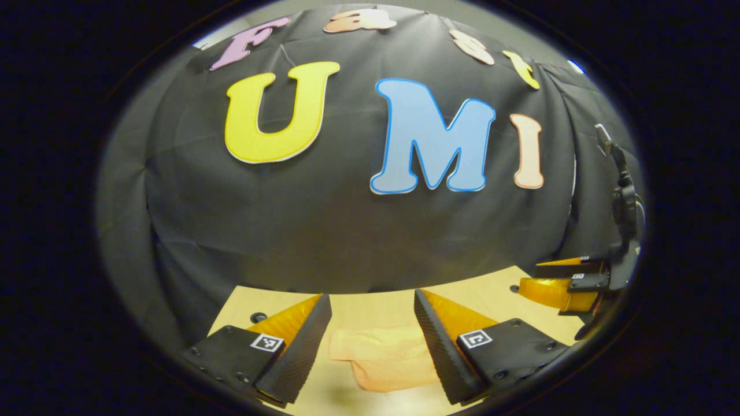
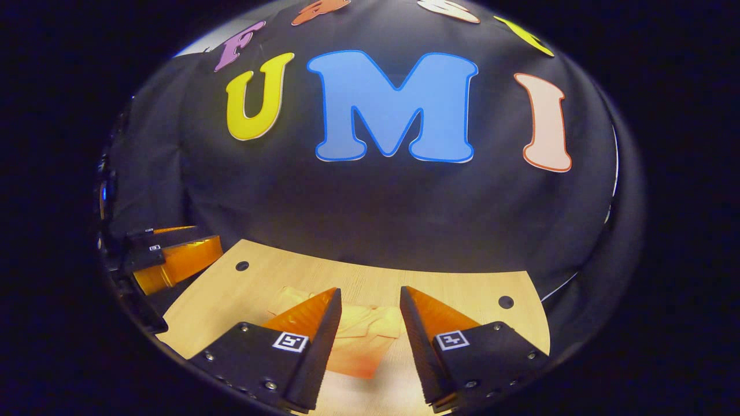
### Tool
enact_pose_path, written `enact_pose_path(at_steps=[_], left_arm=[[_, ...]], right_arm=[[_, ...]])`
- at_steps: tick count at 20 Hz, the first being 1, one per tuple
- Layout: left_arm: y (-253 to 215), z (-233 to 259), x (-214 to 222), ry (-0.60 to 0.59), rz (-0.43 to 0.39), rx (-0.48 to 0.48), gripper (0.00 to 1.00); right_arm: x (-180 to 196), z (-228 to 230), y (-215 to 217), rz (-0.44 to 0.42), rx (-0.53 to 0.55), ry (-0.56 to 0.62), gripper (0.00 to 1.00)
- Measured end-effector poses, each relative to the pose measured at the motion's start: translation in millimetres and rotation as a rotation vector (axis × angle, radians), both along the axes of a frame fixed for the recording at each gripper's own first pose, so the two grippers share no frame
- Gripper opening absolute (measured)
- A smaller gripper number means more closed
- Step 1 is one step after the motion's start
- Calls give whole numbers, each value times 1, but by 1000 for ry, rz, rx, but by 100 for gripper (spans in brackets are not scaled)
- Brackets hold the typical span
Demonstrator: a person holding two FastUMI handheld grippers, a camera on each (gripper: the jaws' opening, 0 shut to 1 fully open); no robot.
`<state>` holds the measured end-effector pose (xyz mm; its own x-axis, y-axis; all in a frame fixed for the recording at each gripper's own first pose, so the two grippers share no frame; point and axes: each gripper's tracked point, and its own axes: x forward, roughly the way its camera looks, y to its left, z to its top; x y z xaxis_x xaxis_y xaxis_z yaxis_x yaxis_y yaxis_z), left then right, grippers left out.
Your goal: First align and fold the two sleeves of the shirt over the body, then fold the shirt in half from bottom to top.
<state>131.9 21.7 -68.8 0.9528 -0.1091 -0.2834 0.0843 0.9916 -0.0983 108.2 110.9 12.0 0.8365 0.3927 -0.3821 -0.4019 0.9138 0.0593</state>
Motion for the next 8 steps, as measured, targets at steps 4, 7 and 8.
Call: enact_pose_path(at_steps=[4,7,8], left_arm=[[3,23,-33,-30,8,-26,94],[9,35,-52,-48,22,-38,94],[12,38,-59,-55,28,-41,94]], right_arm=[[-26,24,-2,14,29,-43,65],[-41,34,-3,18,51,-64,66],[-46,38,-4,18,61,-68,66]])
